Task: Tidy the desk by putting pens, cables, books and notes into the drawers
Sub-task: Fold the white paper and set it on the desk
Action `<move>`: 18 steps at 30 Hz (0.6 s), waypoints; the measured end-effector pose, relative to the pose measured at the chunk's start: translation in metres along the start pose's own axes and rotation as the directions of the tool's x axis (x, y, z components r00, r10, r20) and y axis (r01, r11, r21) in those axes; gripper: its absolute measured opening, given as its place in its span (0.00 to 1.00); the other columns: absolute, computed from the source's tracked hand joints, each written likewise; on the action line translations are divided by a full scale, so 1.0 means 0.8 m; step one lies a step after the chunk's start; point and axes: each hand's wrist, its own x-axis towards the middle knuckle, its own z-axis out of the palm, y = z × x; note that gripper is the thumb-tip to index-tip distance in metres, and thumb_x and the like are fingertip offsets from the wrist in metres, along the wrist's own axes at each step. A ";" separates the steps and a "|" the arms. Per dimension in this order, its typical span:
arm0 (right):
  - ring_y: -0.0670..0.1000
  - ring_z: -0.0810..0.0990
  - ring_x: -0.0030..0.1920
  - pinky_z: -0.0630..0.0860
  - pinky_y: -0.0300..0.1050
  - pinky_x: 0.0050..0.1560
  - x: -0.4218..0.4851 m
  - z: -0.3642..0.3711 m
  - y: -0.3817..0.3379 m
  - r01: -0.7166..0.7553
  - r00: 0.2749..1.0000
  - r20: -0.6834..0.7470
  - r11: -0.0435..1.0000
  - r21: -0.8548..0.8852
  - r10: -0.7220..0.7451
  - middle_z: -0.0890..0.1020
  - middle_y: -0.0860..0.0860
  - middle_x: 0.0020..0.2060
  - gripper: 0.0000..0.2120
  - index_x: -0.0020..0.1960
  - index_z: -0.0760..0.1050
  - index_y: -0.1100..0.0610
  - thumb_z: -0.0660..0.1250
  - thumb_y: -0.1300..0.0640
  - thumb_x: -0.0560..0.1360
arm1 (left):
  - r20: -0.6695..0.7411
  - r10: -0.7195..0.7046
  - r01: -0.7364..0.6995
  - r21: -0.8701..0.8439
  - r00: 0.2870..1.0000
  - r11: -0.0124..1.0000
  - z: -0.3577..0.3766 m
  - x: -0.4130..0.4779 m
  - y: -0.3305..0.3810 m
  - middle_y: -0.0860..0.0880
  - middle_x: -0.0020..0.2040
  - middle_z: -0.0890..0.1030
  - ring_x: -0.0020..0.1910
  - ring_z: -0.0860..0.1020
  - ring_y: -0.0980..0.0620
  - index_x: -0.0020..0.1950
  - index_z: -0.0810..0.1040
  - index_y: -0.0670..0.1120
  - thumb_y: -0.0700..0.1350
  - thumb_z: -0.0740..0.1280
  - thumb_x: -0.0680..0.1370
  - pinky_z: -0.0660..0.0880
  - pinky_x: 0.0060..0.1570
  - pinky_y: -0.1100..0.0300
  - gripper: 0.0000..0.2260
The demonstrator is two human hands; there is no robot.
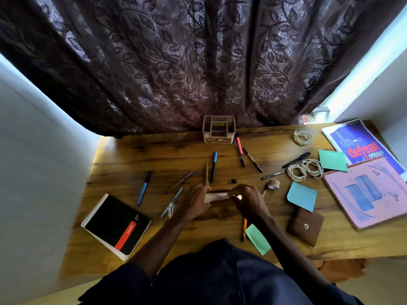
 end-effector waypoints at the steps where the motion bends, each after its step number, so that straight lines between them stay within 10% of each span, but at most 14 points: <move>1: 0.43 0.83 0.46 0.83 0.41 0.41 0.002 0.001 -0.001 0.006 1.000 0.019 1.000 -0.010 -0.006 0.85 0.49 0.50 0.08 0.53 0.83 0.53 0.72 0.61 0.76 | -0.001 0.000 0.000 0.001 1.000 1.000 0.000 0.000 0.000 0.50 0.72 0.72 0.72 0.68 0.49 0.73 0.70 0.51 0.47 0.73 0.77 0.70 0.67 0.54 0.26; 6: 0.47 0.82 0.46 0.82 0.44 0.40 0.005 0.005 -0.002 -0.024 1.000 -0.004 1.000 0.013 0.024 0.83 0.51 0.51 0.06 0.53 0.83 0.55 0.71 0.60 0.76 | 0.005 0.000 0.000 0.016 1.000 1.000 0.000 -0.002 0.000 0.50 0.72 0.71 0.73 0.67 0.48 0.73 0.69 0.52 0.49 0.73 0.77 0.70 0.66 0.53 0.26; 13: 0.54 0.70 0.70 0.76 0.49 0.63 0.015 -0.015 0.004 -0.068 0.974 0.212 0.996 -0.054 0.078 0.69 0.53 0.72 0.40 0.76 0.65 0.54 0.78 0.47 0.69 | -0.081 0.010 -0.011 -0.014 0.997 1.000 0.005 -0.004 0.009 0.52 0.71 0.71 0.71 0.69 0.50 0.71 0.70 0.51 0.48 0.75 0.75 0.68 0.65 0.56 0.27; 18: 0.55 0.76 0.65 0.79 0.52 0.59 0.023 -0.008 -0.002 -0.092 0.949 0.287 0.986 -0.140 0.130 0.76 0.53 0.68 0.26 0.70 0.71 0.51 0.73 0.55 0.74 | -0.239 -0.066 0.059 -0.037 0.969 0.998 0.010 -0.015 0.009 0.54 0.63 0.75 0.62 0.74 0.54 0.66 0.71 0.53 0.55 0.77 0.72 0.75 0.55 0.59 0.27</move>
